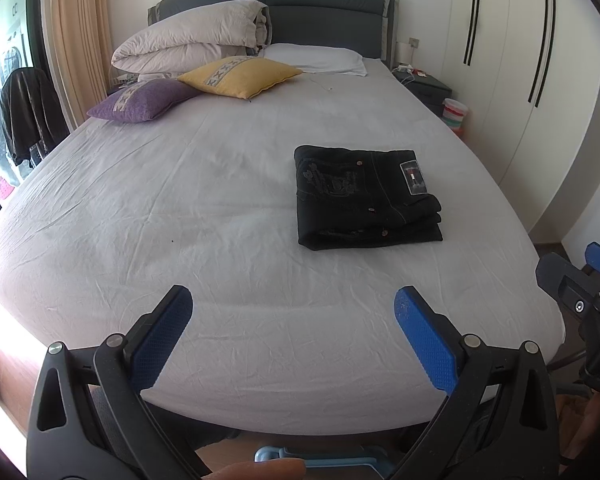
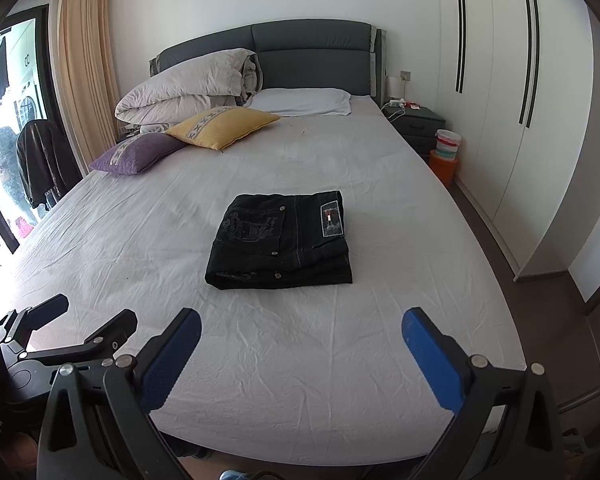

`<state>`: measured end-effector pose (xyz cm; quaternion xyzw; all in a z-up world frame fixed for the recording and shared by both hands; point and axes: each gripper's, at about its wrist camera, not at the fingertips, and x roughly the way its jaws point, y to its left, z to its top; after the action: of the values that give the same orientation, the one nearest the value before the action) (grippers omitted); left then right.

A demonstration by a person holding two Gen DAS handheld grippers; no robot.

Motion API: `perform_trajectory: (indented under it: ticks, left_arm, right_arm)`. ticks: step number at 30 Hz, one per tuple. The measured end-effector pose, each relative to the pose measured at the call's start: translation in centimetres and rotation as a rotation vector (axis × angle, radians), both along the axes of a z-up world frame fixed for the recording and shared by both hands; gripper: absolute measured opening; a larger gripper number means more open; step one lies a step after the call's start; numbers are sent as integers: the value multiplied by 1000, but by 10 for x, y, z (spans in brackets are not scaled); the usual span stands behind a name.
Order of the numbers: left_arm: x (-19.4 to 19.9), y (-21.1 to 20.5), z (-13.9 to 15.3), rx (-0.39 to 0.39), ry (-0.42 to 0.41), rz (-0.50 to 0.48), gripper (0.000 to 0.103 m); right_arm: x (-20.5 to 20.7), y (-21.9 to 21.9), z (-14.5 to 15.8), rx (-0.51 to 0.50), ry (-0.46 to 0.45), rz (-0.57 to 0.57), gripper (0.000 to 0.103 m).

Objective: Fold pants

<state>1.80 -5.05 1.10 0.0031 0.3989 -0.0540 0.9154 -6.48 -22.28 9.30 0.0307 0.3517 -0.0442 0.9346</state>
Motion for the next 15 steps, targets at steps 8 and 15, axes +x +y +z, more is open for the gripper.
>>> perform_trajectory:
  ticks: [8, 15]
  left_arm:
    - [-1, -1, -2, -2, 2, -4, 103]
    - [-1, -2, -4, -6, 6, -5, 103]
  right_arm:
    - [-1, 2, -2, 0, 1, 2, 103]
    - [-1, 1, -2, 0, 1, 3, 103]
